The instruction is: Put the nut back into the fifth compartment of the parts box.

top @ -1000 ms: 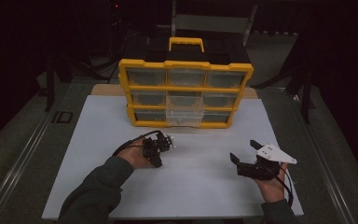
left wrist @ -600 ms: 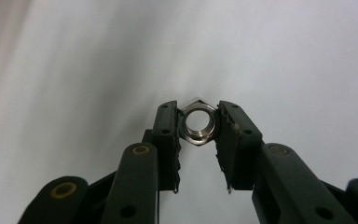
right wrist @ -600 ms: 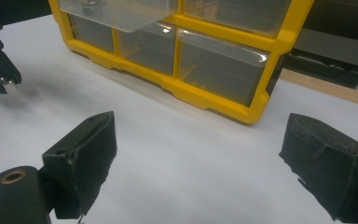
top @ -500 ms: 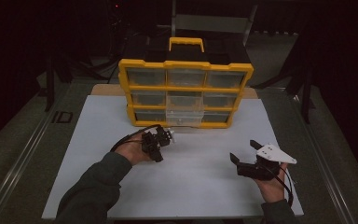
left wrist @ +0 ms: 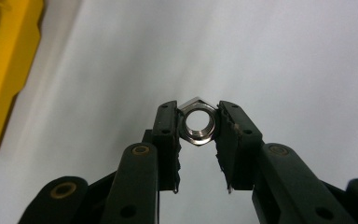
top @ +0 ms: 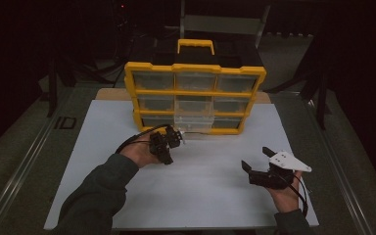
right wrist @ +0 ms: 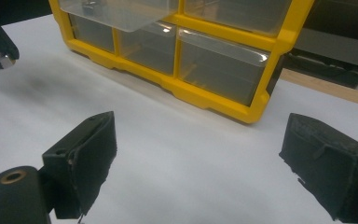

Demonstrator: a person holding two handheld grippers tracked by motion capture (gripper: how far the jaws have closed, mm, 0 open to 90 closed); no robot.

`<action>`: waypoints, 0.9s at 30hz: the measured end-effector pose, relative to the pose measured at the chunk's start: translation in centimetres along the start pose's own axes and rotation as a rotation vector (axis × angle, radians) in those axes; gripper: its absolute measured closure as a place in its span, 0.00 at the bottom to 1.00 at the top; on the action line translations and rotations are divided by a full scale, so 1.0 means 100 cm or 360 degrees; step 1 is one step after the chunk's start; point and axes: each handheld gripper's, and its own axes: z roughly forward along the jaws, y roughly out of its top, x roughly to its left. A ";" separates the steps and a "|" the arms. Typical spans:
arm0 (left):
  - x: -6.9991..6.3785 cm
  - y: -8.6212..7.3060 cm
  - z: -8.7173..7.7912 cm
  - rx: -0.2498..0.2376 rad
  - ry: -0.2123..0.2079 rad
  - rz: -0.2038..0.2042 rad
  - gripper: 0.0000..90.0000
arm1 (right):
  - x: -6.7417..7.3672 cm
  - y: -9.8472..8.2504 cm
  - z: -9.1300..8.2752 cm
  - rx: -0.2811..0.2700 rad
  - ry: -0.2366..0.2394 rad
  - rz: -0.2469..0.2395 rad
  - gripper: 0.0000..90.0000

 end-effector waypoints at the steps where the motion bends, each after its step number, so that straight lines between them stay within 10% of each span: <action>1: 0.000 0.001 -0.002 -0.0005 -0.0001 0.0001 0.78 | 0.000 0.000 0.000 -0.0001 0.0000 0.0000 0.11; 27: 0.005 0.016 -0.043 -0.0054 0.0019 0.0081 0.78 | -0.001 0.000 0.000 -0.0001 0.0000 0.0003 0.11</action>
